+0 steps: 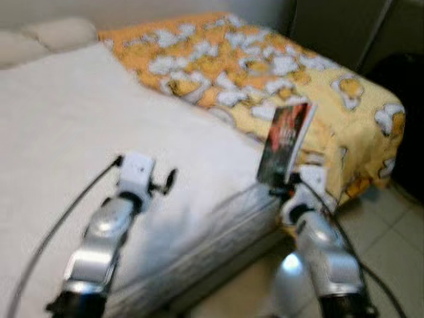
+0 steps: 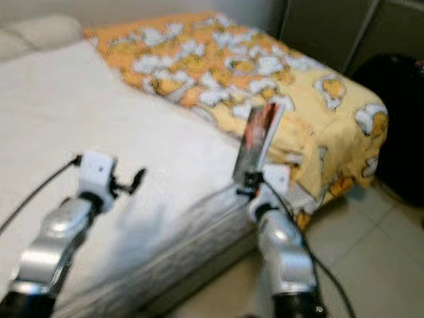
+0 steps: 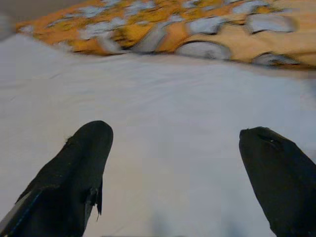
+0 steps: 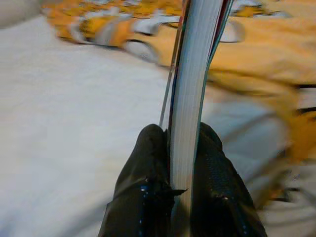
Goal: Clean up the room
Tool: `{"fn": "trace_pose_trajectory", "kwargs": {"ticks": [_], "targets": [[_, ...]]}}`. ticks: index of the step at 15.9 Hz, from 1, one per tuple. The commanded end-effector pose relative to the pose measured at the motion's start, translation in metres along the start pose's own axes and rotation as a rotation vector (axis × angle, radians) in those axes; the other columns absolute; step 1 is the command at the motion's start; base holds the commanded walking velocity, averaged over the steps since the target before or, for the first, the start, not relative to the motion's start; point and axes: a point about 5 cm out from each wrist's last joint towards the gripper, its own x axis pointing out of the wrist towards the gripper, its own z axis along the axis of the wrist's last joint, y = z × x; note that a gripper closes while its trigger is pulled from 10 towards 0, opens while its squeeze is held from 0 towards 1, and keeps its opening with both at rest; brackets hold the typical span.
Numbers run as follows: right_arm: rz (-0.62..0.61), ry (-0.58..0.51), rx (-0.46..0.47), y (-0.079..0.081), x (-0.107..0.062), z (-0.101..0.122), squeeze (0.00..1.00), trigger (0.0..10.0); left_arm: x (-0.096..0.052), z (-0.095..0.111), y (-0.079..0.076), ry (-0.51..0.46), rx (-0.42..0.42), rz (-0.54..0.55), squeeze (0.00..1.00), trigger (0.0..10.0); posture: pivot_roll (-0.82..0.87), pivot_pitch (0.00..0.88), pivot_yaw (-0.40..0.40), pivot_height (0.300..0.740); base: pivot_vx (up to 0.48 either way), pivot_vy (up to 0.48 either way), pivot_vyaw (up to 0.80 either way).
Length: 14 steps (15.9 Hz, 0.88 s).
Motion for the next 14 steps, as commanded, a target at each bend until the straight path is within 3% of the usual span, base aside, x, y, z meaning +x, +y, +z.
{"fn": "trace_pose_trajectory", "kwargs": {"ticks": [1, 11, 14], "targets": [[0.030, -0.059, -0.024, 0.0039, 0.0027, 0.0147, 0.00, 10.0, 0.0006, 0.0051, -0.0023, -0.019, 0.001, 0.000, 0.84, 10.0, 0.02, 0.000, 0.003, 0.740, 0.000, 0.326, 0.80], [0.030, -0.062, -0.020, 0.0053, 0.0041, 0.0146, 0.00, 10.0, 0.0009, 0.0058, -0.0009, -0.021, 0.006, -0.002, 0.84, 10.0, 0.03, 0.000, 0.008, 0.740, 0.000, 0.327, 0.80], [0.020, -0.066, 0.011, 0.0038, 0.0042, 0.0147, 0.00, 10.0, 0.0018, 0.0098, -0.0006, -0.042, 0.028, 0.002, 0.85, 10.0, 0.03, 0.000, 0.010, 0.740, 0.000, -0.160, 0.44]]}}
